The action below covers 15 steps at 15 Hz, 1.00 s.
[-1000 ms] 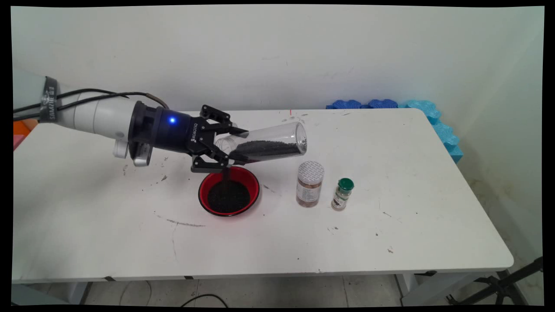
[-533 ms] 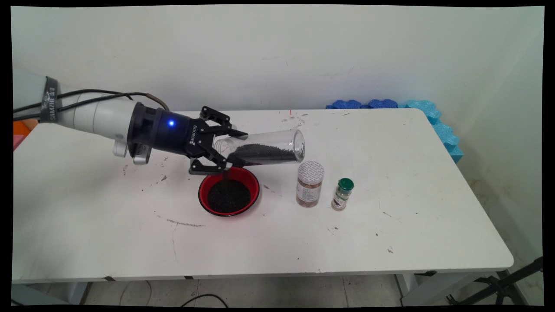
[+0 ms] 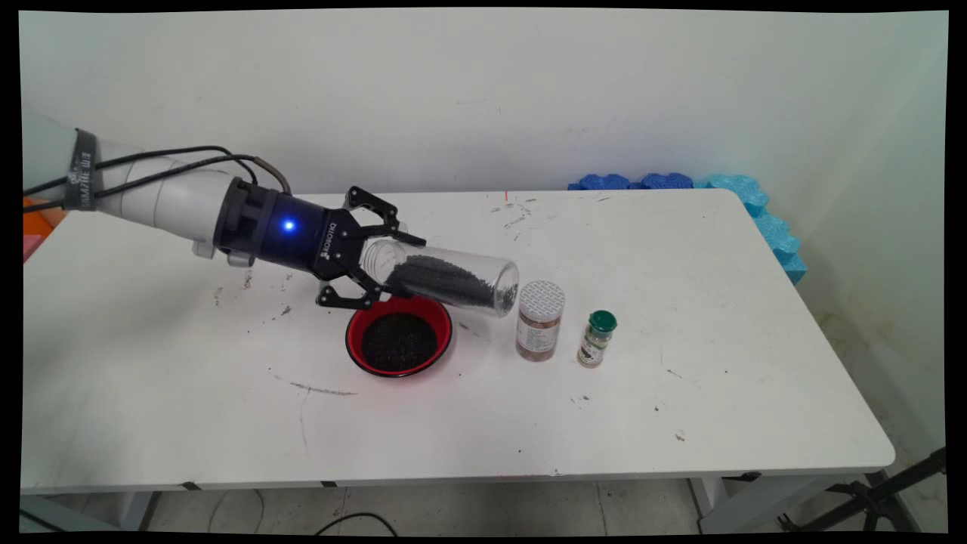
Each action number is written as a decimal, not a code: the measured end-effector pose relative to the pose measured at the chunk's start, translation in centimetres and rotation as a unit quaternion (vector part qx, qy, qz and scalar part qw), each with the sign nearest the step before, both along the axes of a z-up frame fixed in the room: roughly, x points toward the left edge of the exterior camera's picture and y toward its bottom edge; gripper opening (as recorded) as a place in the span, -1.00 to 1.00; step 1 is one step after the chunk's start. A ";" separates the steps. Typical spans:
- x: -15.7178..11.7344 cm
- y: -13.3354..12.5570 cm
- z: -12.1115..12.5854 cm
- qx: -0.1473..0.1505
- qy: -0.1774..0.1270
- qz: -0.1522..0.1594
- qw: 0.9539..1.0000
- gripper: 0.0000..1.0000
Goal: Pour the black seasoning powder in the red bowl
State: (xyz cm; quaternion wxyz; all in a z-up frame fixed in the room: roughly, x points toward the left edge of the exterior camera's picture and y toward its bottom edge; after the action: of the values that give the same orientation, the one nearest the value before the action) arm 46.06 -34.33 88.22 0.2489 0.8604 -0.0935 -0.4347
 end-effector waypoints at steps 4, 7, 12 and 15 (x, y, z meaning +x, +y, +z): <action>0.4 -0.3 0.5 -0.055 -0.038 -0.042 0.997 -1.00; 0.7 -0.7 0.9 -0.100 -0.069 -0.077 0.990 -1.00; 1.2 -1.4 1.9 -0.177 -0.123 -0.135 0.967 -1.00; 1.3 -1.7 2.4 -0.216 -0.152 -0.166 0.950 -1.00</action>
State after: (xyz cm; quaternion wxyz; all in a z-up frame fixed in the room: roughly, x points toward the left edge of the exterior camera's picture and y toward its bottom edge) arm 47.41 -36.02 90.64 0.3361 0.8139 -0.3637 -0.3038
